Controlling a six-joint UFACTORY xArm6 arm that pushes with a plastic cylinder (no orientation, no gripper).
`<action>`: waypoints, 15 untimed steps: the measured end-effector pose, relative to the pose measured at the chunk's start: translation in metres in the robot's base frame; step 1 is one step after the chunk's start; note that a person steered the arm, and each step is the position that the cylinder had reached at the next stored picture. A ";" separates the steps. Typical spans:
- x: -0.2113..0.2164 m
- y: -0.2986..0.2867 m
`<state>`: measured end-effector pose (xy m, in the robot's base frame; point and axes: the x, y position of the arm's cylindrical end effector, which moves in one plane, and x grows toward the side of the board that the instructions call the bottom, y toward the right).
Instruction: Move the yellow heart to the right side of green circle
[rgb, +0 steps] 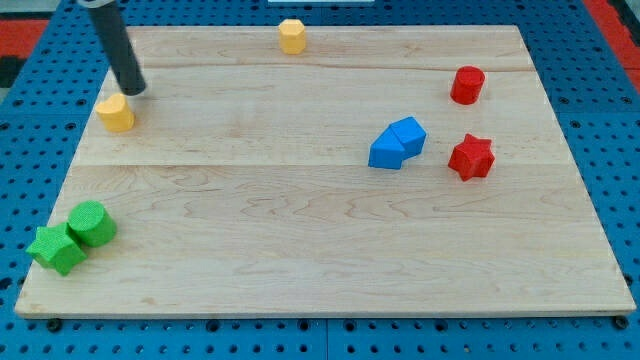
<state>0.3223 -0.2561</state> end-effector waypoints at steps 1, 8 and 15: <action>0.005 -0.008; 0.051 0.024; 0.136 0.017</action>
<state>0.4580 -0.2396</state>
